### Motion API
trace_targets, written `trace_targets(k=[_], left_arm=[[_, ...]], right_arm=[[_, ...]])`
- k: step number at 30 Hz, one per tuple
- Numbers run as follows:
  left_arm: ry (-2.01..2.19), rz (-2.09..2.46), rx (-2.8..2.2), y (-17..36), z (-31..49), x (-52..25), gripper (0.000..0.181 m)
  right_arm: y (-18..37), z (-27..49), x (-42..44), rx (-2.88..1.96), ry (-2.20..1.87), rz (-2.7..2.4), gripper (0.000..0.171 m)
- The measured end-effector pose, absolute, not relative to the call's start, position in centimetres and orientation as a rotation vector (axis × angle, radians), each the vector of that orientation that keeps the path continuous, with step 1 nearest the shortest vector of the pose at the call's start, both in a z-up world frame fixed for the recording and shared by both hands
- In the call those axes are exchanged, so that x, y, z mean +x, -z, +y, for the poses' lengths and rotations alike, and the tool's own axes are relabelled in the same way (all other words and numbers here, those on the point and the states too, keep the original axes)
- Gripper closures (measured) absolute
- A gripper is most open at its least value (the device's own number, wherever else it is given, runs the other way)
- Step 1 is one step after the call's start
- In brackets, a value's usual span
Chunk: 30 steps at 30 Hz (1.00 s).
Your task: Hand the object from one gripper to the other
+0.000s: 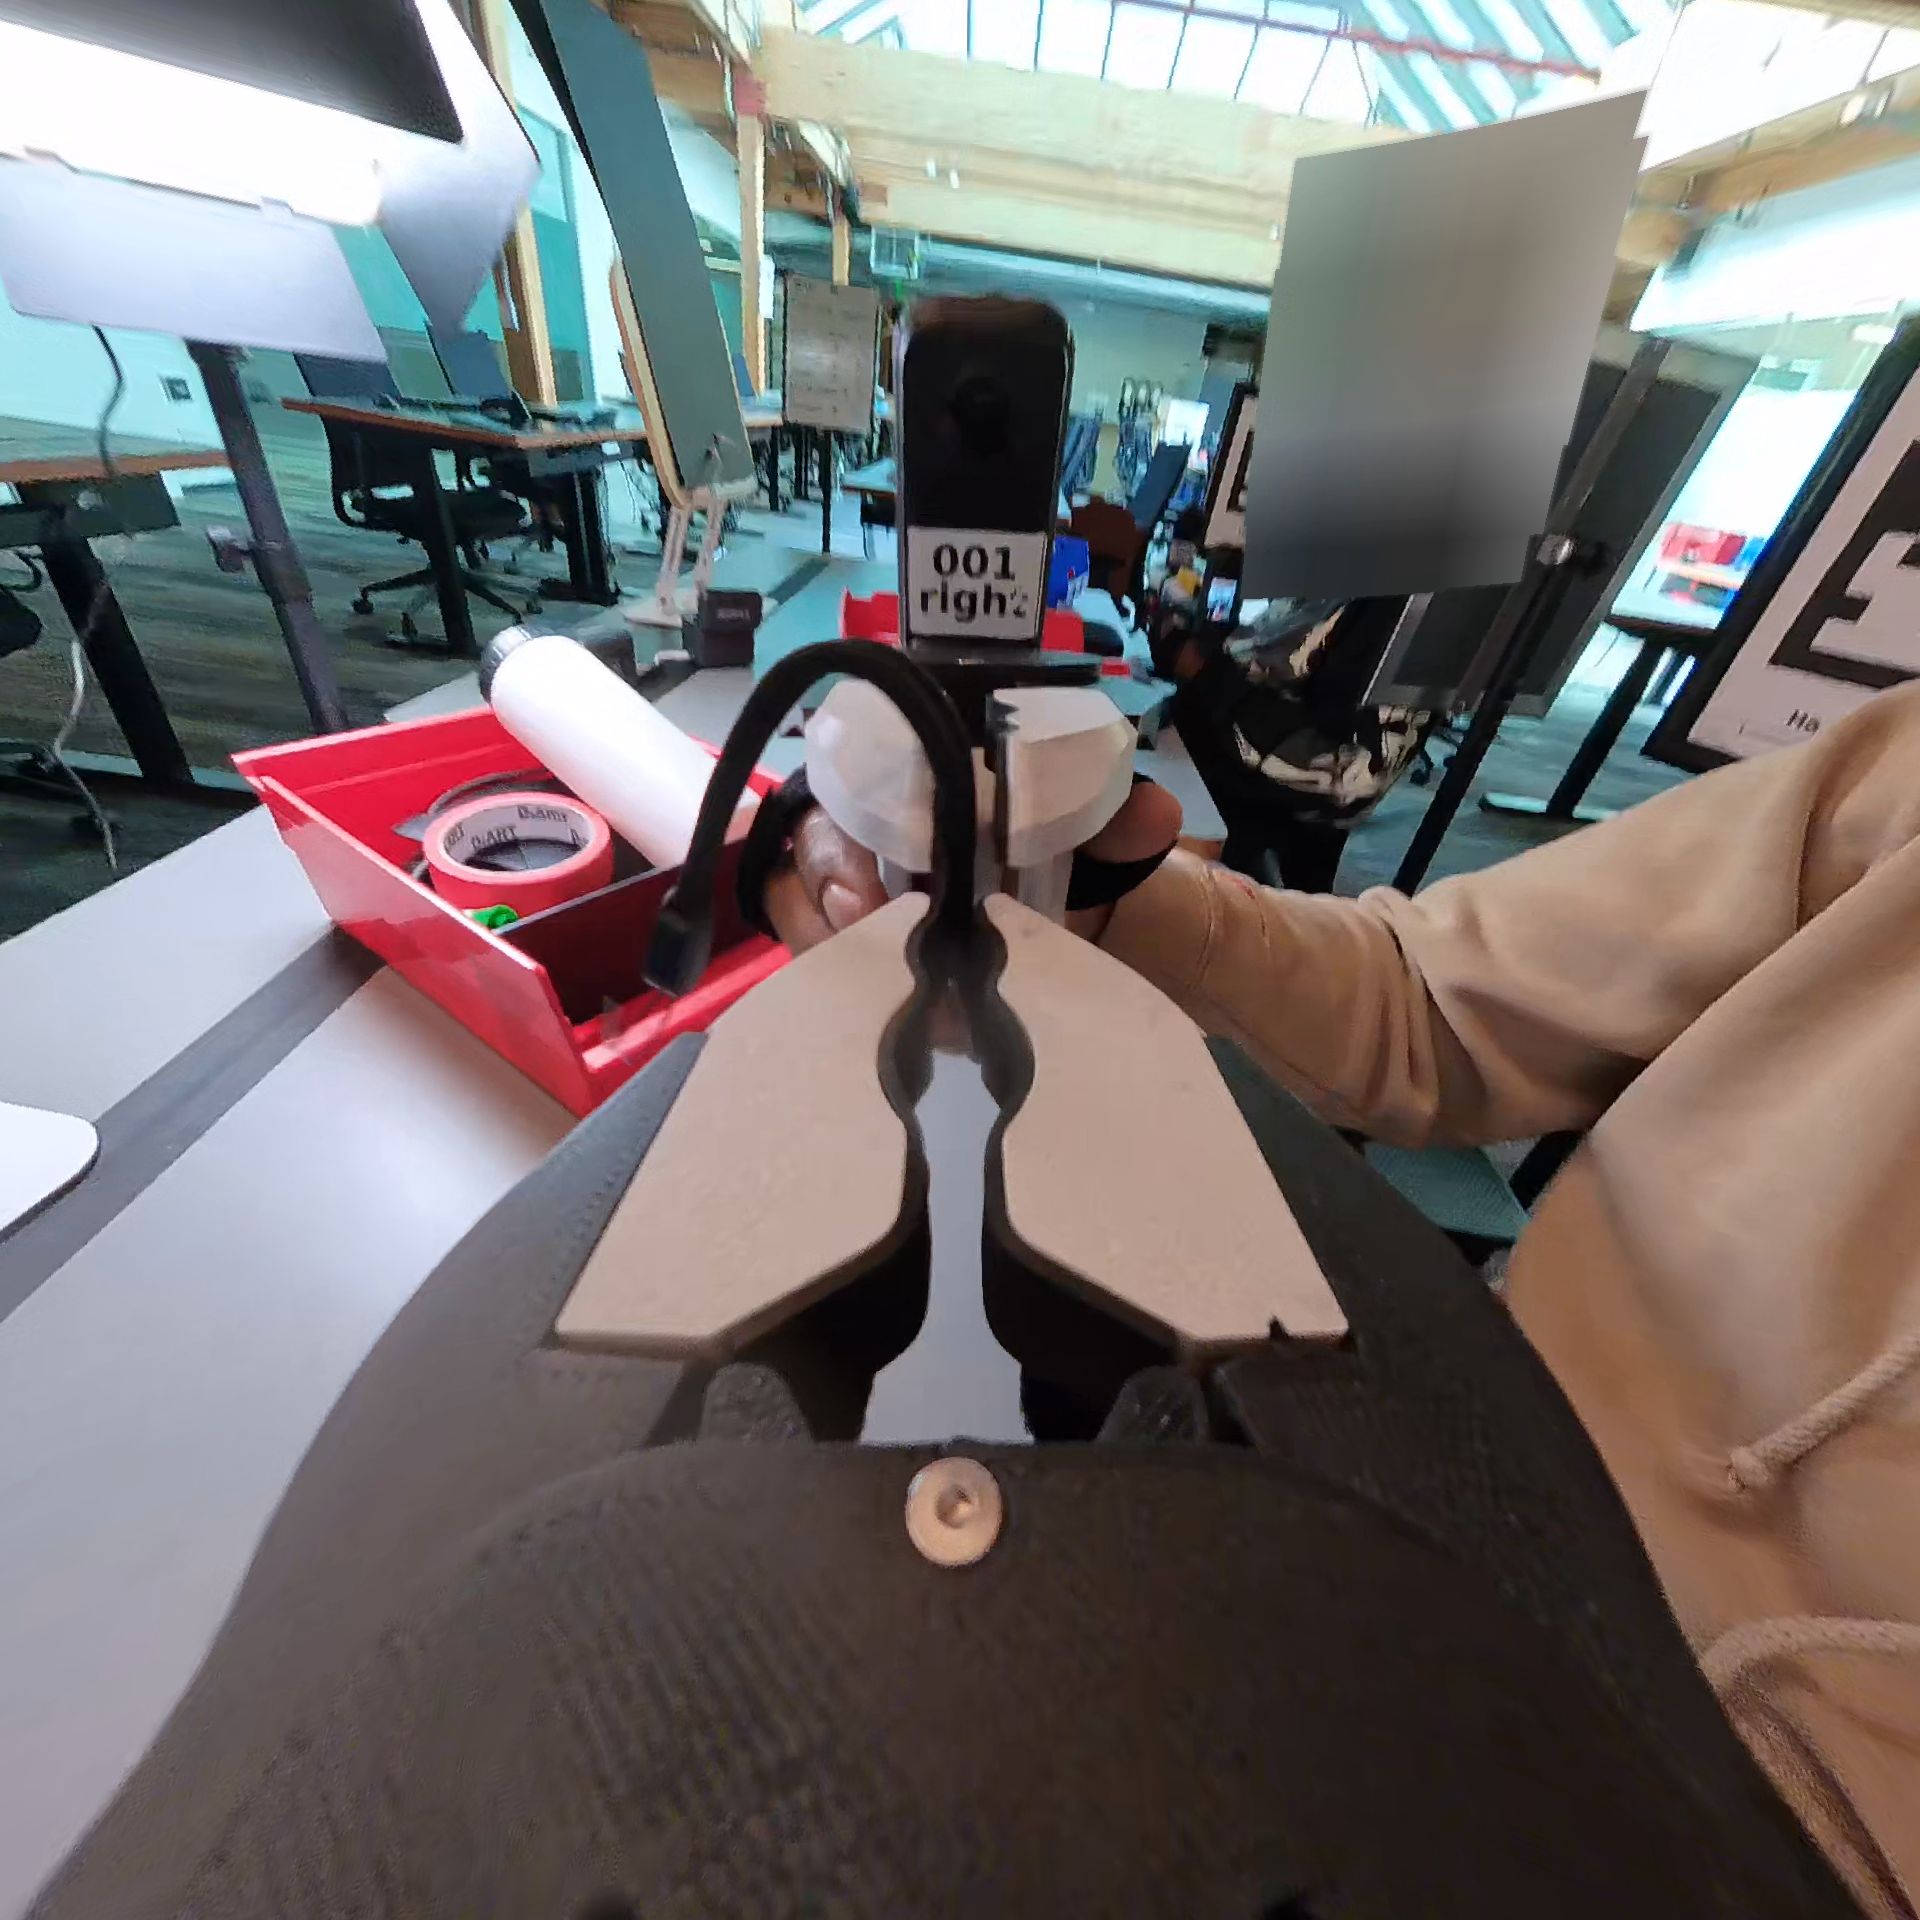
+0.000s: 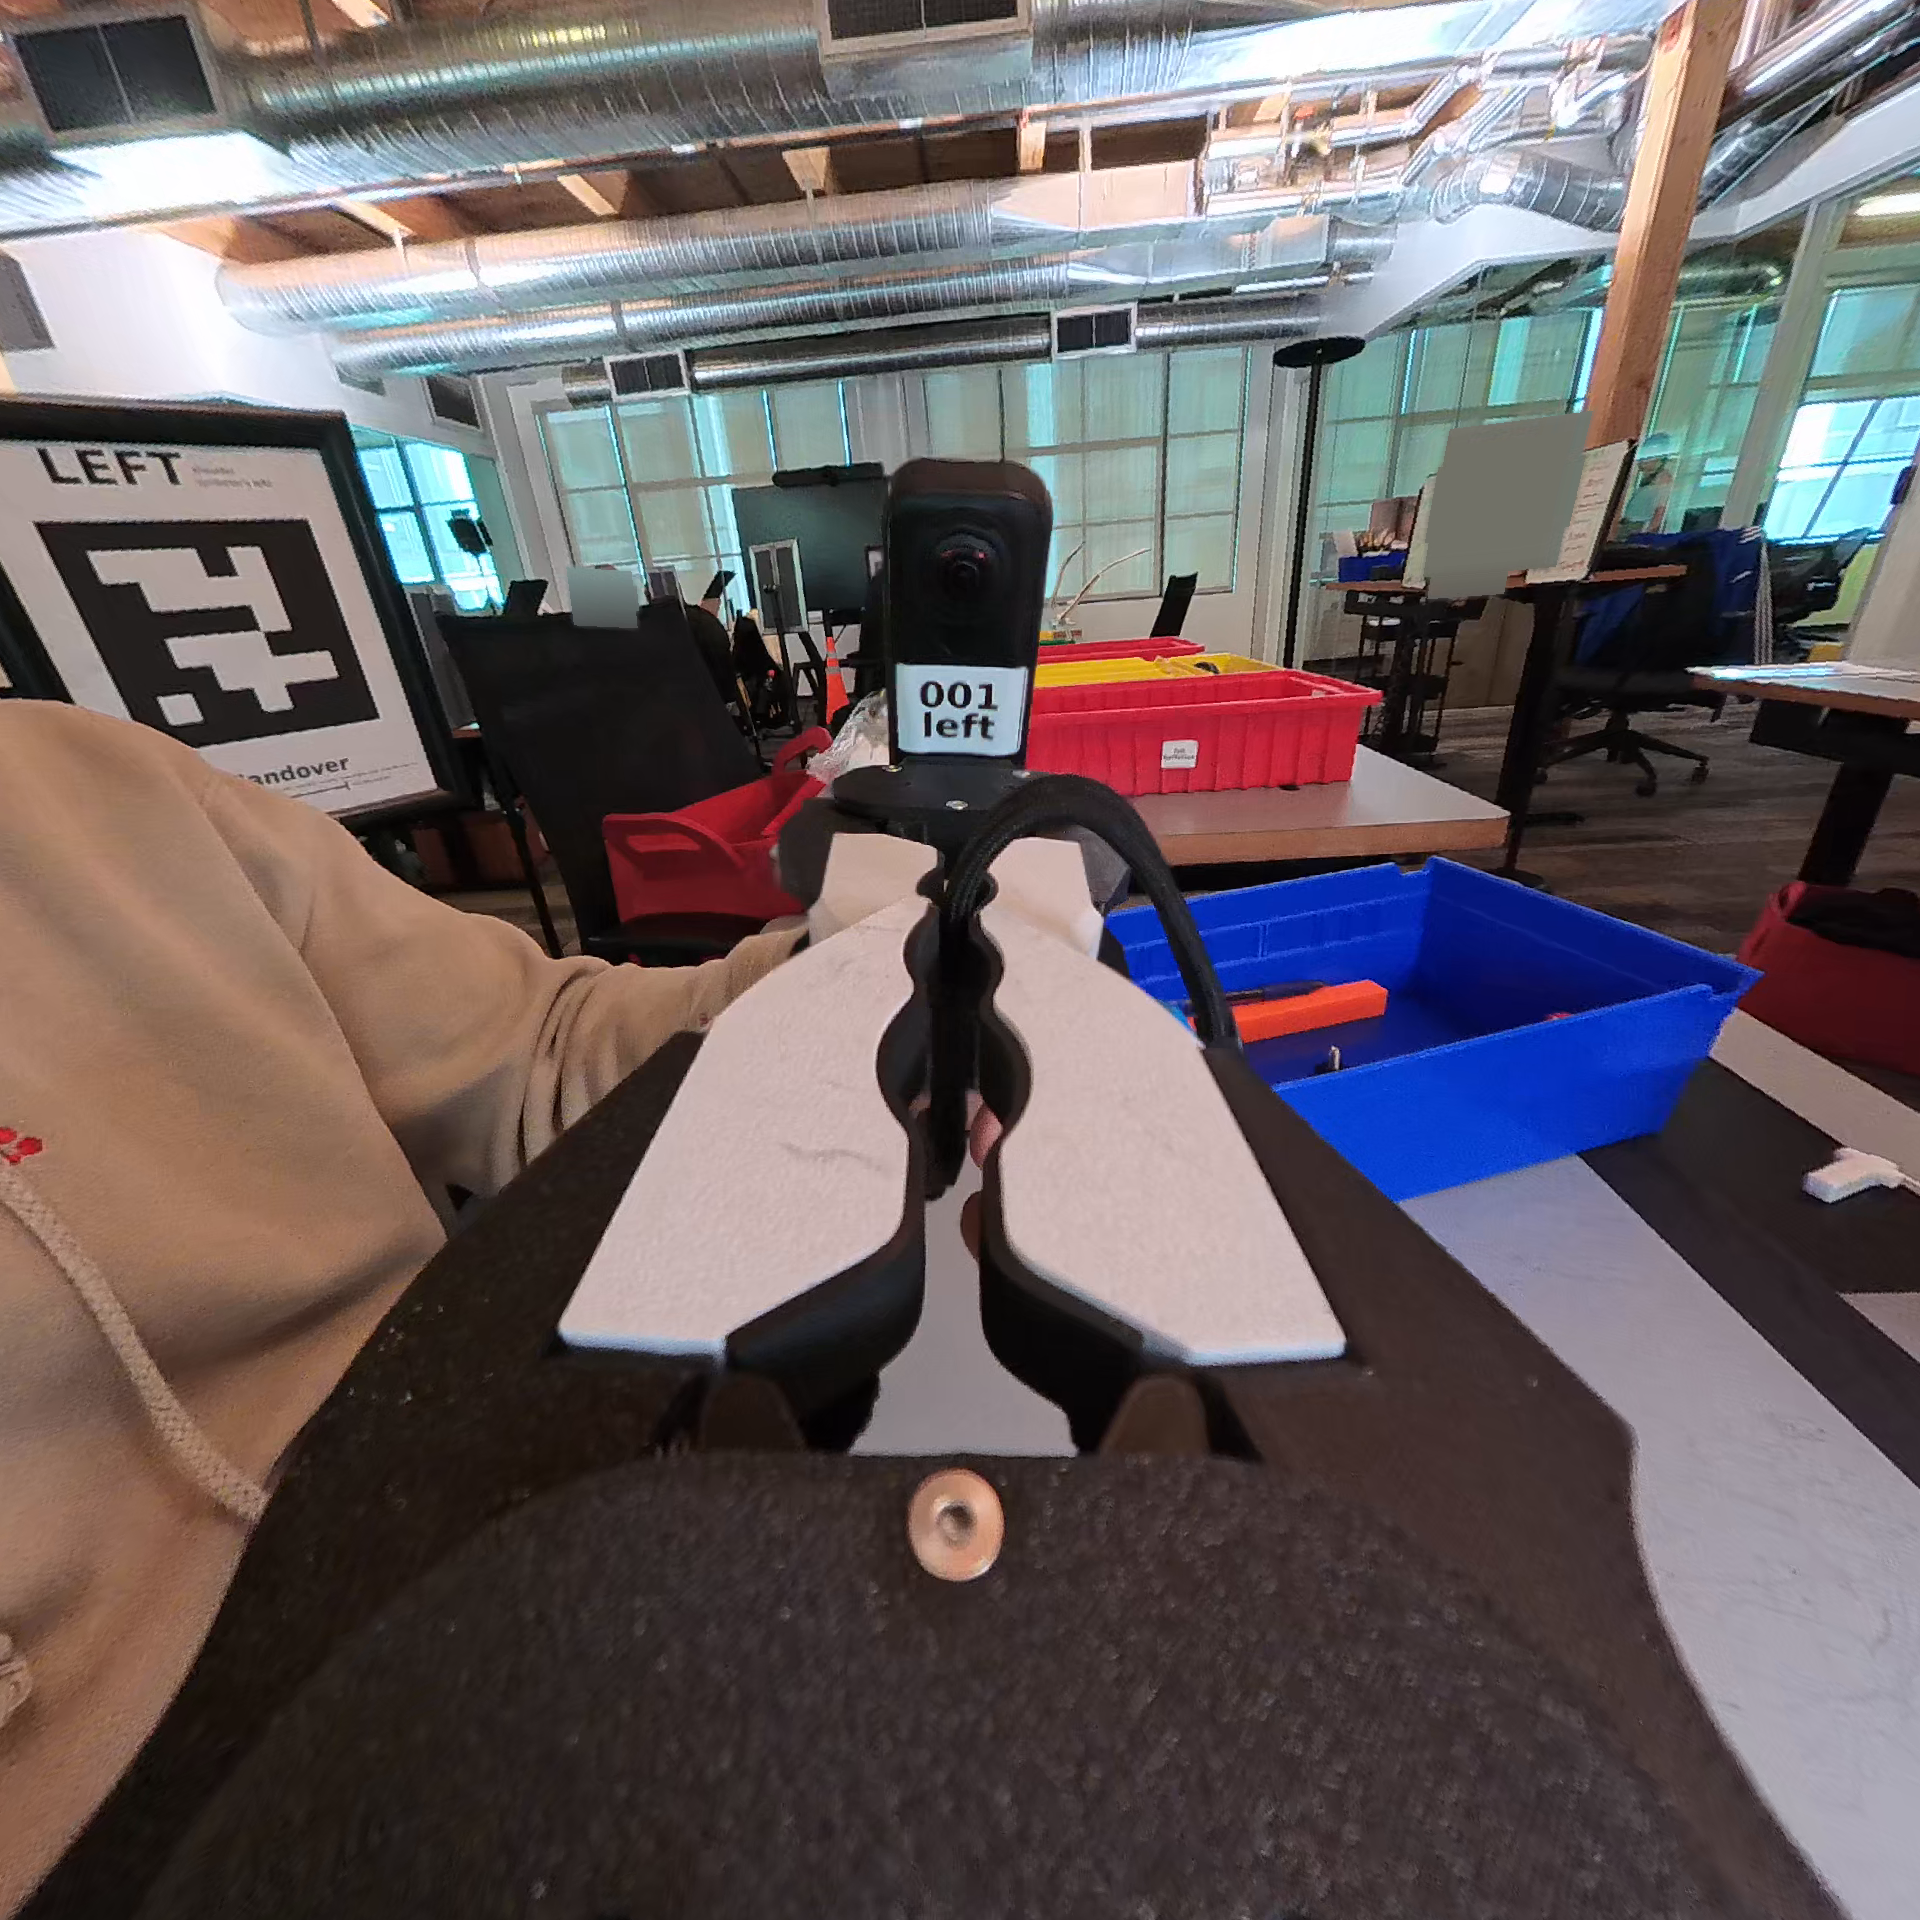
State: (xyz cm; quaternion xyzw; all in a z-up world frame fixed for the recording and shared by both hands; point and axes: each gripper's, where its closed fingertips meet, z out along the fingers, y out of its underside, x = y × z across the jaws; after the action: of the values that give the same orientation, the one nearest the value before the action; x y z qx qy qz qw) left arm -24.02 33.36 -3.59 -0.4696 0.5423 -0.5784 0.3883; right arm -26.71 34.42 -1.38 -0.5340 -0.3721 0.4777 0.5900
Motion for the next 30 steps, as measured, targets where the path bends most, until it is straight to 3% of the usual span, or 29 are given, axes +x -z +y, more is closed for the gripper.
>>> trace_targets(k=[3,6,11,22,30], left_arm=[[1.515,1.305,-1.177,2.3,34.1,-24.8,0.177],[1.518,1.276,-1.160,1.7,34.3,-25.1,0.178],[1.519,1.284,-1.150,1.8,33.9,-24.9,0.177],[1.474,1.283,-1.215,2.4,35.2,-25.2,0.177],[1.158,1.416,-1.227,3.5,36.3,-26.5,0.162]], right_arm=[[0.8,34.6,-25.6,-1.231,-1.134,-0.831,0.153],[2.2,34.7,-25.5,-1.290,-1.159,-0.874,0.151],[3.5,34.4,-27.7,-1.305,-1.120,-0.945,0.165],[4.0,35.4,-26.4,-1.376,-1.005,-0.950,0.166],[11.6,37.7,-21.4,-1.767,-0.130,-1.311,0.166]])
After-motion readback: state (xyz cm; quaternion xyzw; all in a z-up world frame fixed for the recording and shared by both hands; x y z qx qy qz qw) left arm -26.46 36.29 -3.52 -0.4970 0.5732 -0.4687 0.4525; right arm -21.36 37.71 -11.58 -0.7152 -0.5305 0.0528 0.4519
